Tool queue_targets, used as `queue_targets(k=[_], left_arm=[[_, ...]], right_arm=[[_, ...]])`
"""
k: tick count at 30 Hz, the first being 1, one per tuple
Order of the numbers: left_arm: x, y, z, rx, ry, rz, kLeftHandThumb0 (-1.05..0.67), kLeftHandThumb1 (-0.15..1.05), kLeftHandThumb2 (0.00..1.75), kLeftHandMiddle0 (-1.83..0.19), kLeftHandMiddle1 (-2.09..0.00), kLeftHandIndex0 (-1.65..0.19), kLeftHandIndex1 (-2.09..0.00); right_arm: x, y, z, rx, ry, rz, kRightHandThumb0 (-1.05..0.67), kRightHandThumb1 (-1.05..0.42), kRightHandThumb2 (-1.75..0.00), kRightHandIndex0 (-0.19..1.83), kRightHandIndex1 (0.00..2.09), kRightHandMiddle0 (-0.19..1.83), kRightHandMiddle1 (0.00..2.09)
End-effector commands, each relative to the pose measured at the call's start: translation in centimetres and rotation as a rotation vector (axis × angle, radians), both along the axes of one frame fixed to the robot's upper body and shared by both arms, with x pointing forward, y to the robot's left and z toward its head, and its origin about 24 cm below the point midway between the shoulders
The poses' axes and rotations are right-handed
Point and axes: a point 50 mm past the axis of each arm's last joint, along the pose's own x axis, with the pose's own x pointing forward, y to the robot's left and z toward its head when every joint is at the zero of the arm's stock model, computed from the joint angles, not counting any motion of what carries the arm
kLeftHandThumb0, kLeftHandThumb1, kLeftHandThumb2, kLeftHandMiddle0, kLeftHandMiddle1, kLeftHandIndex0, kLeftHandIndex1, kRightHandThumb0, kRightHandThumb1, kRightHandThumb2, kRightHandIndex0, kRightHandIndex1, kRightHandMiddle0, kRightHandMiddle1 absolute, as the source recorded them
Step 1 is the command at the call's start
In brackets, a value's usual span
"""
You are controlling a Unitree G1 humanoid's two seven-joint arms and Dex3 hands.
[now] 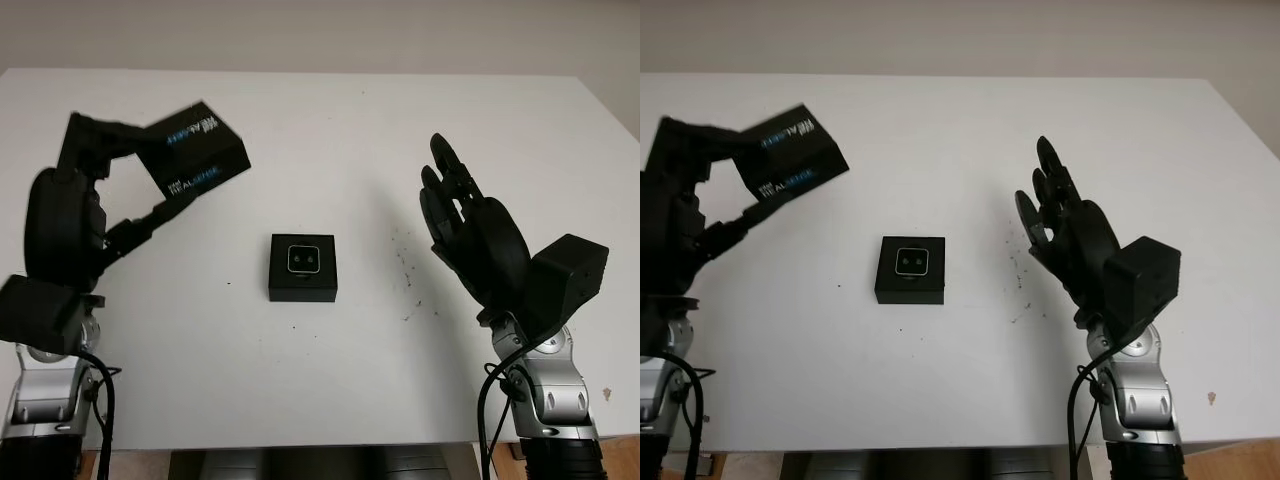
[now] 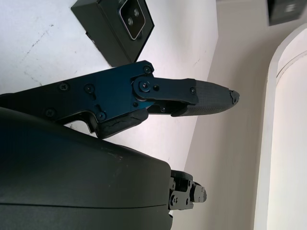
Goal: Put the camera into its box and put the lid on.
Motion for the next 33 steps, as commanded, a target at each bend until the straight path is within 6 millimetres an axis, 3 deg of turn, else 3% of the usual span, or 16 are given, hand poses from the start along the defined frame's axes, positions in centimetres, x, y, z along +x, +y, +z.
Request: queue_targets(k=[1,8,18,33], left_arm=[[0.1,-0.1,1.3,-0.004,-0.033,-0.039,-0.34,1.05,0.21,-0.34,-1.74,-0.2,-1.63],[1.2,-1.3,1.5,0.048,0.02,-0.173,-0.34,1.05,0.18,-0.3,-1.71,-0.19,-1.58],[3.9,-3.4,-1.0,0.098,0.135,-0.322,-0.16,1.05,0.35,-0.25,-1.81,-0.21,-1.67],[6.0,-7.4,-4.0,0.077,0.186,-0.447,-0.17,1.05,0.39,-0.22,-1.89,-0.18,-1.77]], right_arm=[[-0.1,-0.1,0.2,0.009,-0.019,-0.006,-0.75,-1.05,-0.45,-0.08,0.05,-0.06,0.05],[0.0,-0.1,0.1,0.013,-0.018,-0.006,-0.76,-1.05,-0.44,-0.08,0.05,-0.07,0.05],[-0.2,-0.5,0.1,0.002,-0.009,-0.01,-0.77,-1.05,-0.44,-0.07,0.05,-0.05,0.06],[0.0,-0.8,0.2,0.012,-0.02,-0.027,-0.78,-1.05,-0.41,-0.05,0.06,-0.03,0.06]])
